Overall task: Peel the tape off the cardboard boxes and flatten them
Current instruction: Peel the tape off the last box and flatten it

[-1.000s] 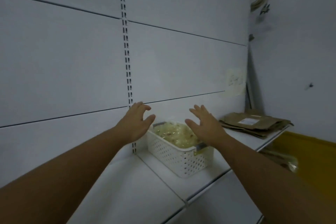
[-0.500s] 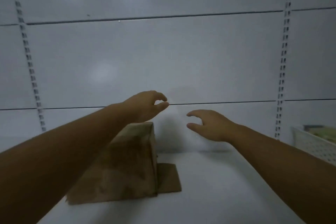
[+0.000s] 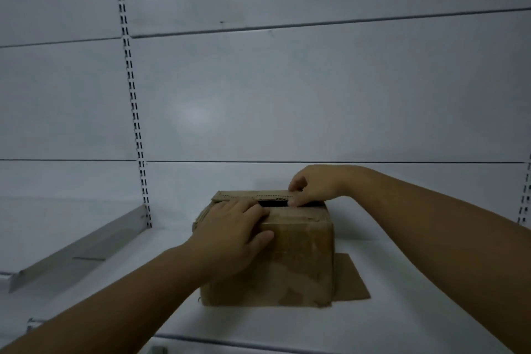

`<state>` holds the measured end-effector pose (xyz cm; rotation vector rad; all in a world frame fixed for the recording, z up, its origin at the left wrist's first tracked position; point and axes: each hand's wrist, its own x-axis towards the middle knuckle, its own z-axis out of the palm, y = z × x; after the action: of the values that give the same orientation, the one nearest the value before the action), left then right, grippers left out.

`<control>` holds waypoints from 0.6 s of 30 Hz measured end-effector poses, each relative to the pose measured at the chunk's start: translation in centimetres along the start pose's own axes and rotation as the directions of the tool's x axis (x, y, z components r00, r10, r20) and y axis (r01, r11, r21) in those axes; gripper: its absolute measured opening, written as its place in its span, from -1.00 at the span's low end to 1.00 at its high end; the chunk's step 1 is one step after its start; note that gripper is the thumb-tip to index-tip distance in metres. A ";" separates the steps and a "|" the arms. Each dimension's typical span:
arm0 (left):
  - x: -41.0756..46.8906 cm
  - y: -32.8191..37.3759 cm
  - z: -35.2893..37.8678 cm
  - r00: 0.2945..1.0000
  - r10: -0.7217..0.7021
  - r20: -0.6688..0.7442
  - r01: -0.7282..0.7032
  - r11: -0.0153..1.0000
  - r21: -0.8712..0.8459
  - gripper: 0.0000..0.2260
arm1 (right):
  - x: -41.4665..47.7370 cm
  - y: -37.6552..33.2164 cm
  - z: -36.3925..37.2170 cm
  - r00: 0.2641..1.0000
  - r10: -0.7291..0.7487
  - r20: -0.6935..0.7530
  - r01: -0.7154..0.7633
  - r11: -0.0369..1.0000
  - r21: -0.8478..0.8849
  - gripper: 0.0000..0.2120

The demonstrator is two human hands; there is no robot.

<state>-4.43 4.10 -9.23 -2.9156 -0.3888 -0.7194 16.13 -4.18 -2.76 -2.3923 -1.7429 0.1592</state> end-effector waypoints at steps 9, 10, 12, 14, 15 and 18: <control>-1.7 0.5 -1.4 0.998 0.069 -0.001 -0.062 0.901 -0.428 -0.56 | -5.4 -1.2 -3.1 0.790 -0.095 -0.606 -0.053 0.974 -0.221 -0.57; -2.0 0.5 -1.0 0.996 0.054 -0.074 -0.079 0.913 -0.401 -0.44 | -6.2 -1.6 -3.8 0.768 -0.105 -0.632 -0.054 0.972 -0.227 -0.57; -2.5 0.9 0.5 0.960 0.085 -0.267 -0.154 0.956 -0.249 -0.45 | -7.7 -2.9 -4.7 0.692 -0.151 -0.706 -0.053 0.965 -0.258 -0.58; -3.6 1.0 2.2 0.925 0.155 -0.348 -0.233 0.953 -0.195 -0.71 | -9.1 -3.9 -4.3 0.625 -0.174 -0.761 -0.006 0.974 -0.228 -0.61; -4.3 0.9 3.2 0.925 0.183 -0.333 -0.256 0.947 -0.193 -0.77 | -9.7 -4.1 -3.6 0.637 -0.150 -0.756 0.037 0.986 -0.164 -0.65; -6.2 0.6 6.4 0.972 0.210 -0.102 -0.232 0.906 -0.353 -0.79 | -11.5 -3.4 0.3 0.861 0.024 -0.509 0.071 0.984 0.166 -0.75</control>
<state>-6.71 3.26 -17.83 -3.1899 0.0977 -0.9282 9.34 -14.05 -2.52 -2.0336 -1.4355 -0.2878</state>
